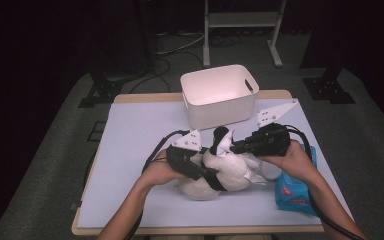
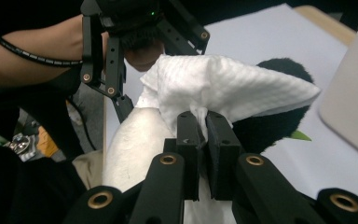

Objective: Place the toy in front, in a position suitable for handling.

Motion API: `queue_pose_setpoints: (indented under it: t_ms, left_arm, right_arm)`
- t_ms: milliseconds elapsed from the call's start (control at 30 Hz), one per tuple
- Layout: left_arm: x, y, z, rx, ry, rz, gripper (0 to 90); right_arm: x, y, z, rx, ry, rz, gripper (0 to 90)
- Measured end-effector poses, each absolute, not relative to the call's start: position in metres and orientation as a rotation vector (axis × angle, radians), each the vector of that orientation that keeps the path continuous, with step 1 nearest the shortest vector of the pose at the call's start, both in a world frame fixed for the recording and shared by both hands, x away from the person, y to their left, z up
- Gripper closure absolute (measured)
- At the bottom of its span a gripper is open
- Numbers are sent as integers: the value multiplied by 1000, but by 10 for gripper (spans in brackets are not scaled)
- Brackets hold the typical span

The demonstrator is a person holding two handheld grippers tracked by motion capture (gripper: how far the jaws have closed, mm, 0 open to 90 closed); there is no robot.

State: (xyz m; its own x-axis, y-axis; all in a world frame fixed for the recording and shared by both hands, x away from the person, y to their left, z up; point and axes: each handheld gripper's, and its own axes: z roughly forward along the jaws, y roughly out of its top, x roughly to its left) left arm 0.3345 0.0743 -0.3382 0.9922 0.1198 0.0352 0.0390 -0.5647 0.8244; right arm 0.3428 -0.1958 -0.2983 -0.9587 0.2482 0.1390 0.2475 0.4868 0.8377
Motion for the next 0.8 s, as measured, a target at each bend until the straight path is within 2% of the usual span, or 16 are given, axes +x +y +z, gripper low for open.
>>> queue_pose_setpoints:
  t_ms: [433, 800]
  left_arm:
    - [336, 101, -330, 2169, 147, 160, 361]
    - [335, 97, -322, 2197, 144, 213, 355]
  right_arm:
    - [349, -166, -284, 433, 2663, 1561, 840]
    - [349, -168, -279, 433, 2622, 1583, 838]
